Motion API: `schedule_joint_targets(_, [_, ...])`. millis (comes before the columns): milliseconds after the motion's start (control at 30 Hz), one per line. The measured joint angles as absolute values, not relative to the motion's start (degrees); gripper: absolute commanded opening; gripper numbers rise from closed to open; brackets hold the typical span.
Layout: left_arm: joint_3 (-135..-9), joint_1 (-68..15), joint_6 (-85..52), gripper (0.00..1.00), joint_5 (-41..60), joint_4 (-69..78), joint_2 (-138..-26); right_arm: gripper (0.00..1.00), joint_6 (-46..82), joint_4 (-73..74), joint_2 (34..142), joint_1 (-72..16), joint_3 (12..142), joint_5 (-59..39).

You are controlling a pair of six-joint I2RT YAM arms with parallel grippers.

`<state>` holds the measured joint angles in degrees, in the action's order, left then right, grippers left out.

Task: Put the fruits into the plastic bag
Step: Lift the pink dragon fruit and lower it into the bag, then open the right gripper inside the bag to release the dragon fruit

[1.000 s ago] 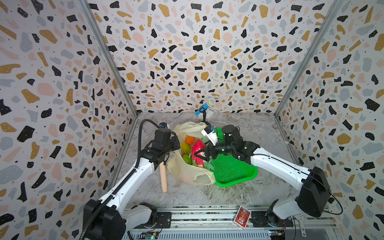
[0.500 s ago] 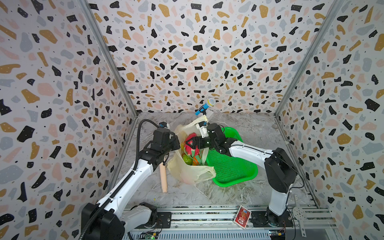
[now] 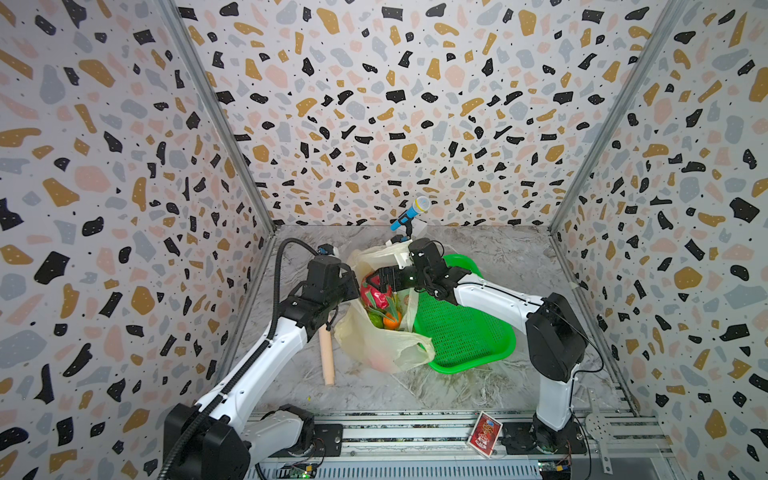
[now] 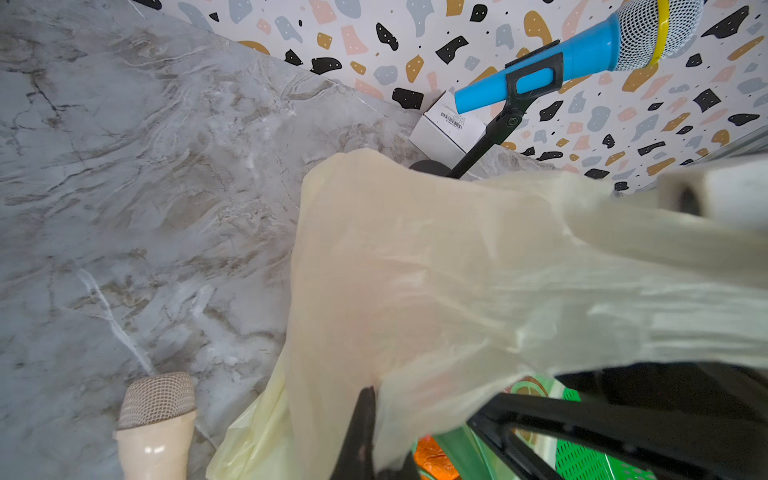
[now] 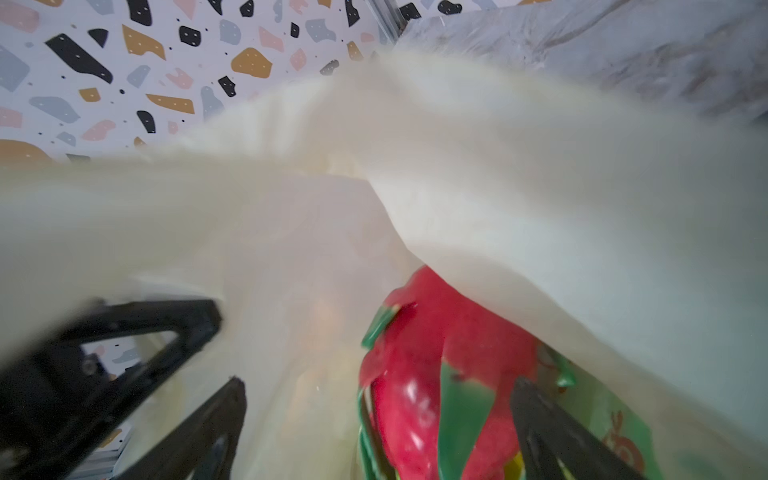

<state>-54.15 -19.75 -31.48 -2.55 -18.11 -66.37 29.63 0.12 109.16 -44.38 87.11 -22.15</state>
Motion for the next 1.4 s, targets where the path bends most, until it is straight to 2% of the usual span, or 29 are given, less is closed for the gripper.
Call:
schedule_joint_targets(267, [-54.13, -19.75, -31.44, 0.00, -3.40, -18.20, -66.65, 0.99, 25.65, -1.83, 106.26, -44.38, 87.29, -24.40])
schedule_joint_targets(700, [-54.17, -21.23, -30.70, 0.00, -3.46, -17.87, -66.70, 1.00, 20.10, -6.13, 82.81, -43.72, 61.60, -24.53])
schedule_joint_targets(933, [-55.16, -22.33, -30.63, 0.00, -1.28, -17.69, -67.66, 1.00, 20.51, -8.62, 74.15, -39.79, 51.68, -19.14])
schedule_joint_targets(1100, [-55.16, -23.00, -30.63, 0.00, 1.28, -17.50, -68.29, 1.00, 20.69, -8.34, 71.75, -34.85, 47.22, -20.62])
schedule_joint_targets(1300, [-55.16, -23.05, -30.63, 0.00, 1.26, -17.56, -68.71, 1.00, 20.64, -8.14, 71.72, -33.76, 46.87, -24.93])
schedule_joint_targets(1400, [-55.16, -22.98, -30.65, 0.00, 0.78, -17.67, -68.73, 0.92, 20.56, -8.08, 71.96, -33.76, 46.87, -26.15])
